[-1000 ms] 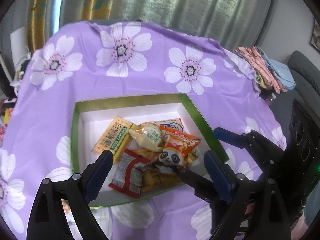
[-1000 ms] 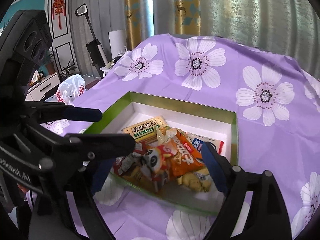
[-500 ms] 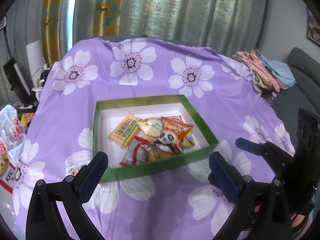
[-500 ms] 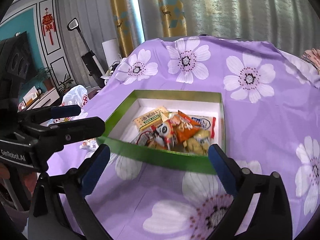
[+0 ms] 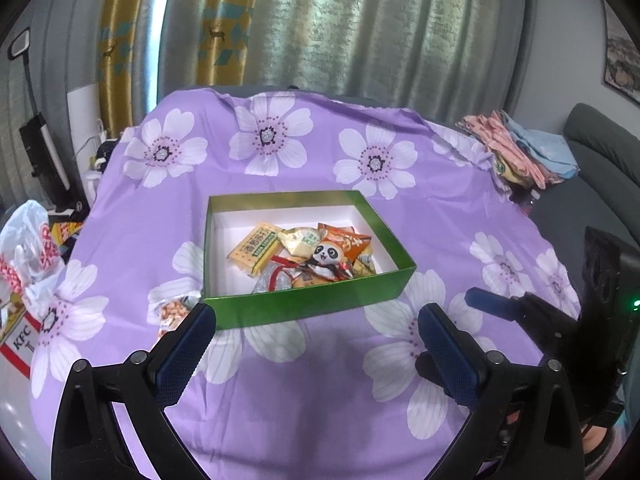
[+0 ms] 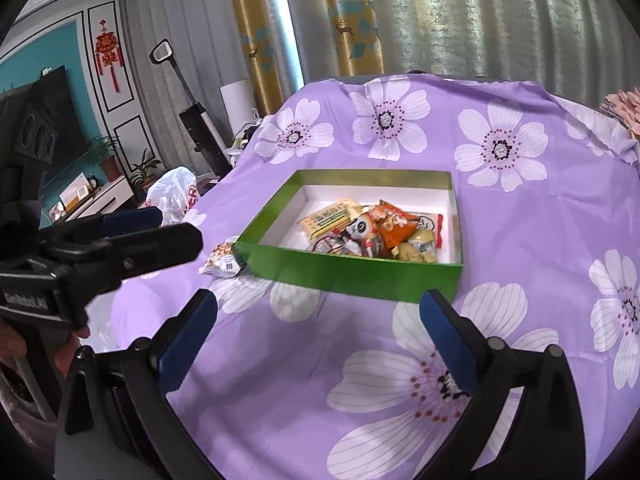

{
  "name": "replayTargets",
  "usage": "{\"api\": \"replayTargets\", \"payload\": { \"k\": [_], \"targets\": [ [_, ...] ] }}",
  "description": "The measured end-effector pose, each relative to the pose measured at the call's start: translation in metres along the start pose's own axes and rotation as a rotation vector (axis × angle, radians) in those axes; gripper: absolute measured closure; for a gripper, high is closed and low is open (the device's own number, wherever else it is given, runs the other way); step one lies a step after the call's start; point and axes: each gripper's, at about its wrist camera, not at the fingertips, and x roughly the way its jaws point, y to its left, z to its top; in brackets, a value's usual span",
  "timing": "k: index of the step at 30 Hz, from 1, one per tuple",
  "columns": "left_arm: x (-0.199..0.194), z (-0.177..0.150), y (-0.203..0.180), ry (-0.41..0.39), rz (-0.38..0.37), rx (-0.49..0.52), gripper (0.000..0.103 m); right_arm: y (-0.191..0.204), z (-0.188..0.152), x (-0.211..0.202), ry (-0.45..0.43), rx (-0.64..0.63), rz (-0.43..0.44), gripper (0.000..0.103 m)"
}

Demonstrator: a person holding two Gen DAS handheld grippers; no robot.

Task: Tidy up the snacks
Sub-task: 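Move the open left gripper to the white peanut bag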

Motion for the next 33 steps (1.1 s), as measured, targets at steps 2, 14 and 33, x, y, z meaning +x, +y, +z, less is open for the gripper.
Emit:
{"api": "replayTargets", "payload": {
  "k": [2,14,33],
  "targets": [
    [-0.005,-0.003,0.002,-0.010,0.001,-0.001,0.002,0.003,-0.004,0.001,0.006,0.000,0.002,0.001],
    [-0.008,-0.018,0.035,-0.025,0.002,-0.051,0.002,0.030,-0.011,0.023,0.059,-0.026,0.036,0.001],
    [0.040,-0.050,0.162,0.078,0.061,-0.238,0.002,0.066,-0.028,0.087,0.168,-0.067,0.153,0.001]
  ]
}}
